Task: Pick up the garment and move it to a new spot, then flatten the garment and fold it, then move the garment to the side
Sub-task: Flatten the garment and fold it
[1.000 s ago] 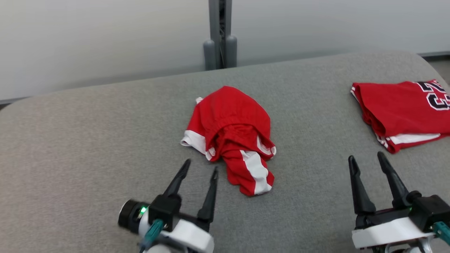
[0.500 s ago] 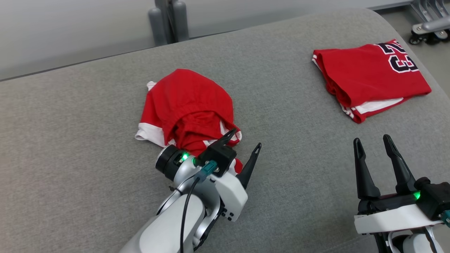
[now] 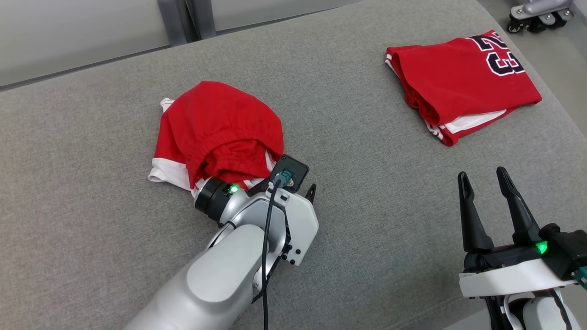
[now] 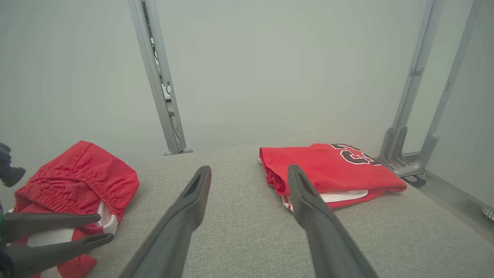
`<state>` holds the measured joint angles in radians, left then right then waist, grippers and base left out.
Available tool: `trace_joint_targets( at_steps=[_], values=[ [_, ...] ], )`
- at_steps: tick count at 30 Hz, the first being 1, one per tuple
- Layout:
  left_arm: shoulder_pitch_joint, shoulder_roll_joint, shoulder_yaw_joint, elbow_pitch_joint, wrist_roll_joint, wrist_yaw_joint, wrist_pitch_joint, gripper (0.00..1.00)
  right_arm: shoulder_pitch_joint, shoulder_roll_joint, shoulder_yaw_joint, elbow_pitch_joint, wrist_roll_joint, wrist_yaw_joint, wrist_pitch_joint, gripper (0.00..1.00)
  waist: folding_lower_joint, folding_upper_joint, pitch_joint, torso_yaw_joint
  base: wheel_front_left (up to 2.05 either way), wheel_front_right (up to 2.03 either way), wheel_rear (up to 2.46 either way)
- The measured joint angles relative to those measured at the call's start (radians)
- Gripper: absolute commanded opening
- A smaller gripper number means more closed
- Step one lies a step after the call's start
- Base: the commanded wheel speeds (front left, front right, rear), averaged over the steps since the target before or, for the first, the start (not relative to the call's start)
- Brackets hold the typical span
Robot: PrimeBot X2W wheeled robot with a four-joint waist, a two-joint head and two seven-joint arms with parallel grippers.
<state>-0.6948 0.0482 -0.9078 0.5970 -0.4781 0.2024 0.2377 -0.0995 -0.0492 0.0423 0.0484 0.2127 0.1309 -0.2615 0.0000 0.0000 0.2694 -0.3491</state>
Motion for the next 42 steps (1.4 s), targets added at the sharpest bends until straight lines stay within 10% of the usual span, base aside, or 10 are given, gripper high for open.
trace_joint_targets(
  at_steps=[6, 11, 17, 42],
  values=[
    [-0.042, 0.000, -0.046, 0.064, -0.049, 0.034, 0.024, 1.00, -0.014, 0.000, 0.009, 0.001, 0.007, 0.000, 0.000, 1.00, 0.0000, 0.0000, 0.006, -0.004, 0.00, 0.00, 0.00],
    [-0.079, 0.000, -0.098, 0.107, -0.076, 0.058, 0.039, 0.80, -0.016, 0.000, 0.026, 0.008, 0.008, 0.000, 0.000, 1.00, 0.0000, 0.0000, 0.006, -0.015, 0.00, 0.00, 0.00],
    [-0.112, 0.000, -0.159, 0.127, -0.125, 0.081, 0.049, 0.00, -0.025, 0.000, 0.037, 0.019, 0.019, 0.000, 0.000, 1.00, 0.0000, 0.0000, 0.007, -0.037, 0.00, 0.00, 0.00],
    [-0.460, -0.001, -0.061, -0.104, -0.573, 0.082, -0.336, 0.00, -0.012, 0.000, 0.036, 0.041, 0.011, 0.000, 0.000, 1.00, 0.0000, 0.0000, -0.053, -0.036, 0.00, 0.00, 0.00]
  ],
)
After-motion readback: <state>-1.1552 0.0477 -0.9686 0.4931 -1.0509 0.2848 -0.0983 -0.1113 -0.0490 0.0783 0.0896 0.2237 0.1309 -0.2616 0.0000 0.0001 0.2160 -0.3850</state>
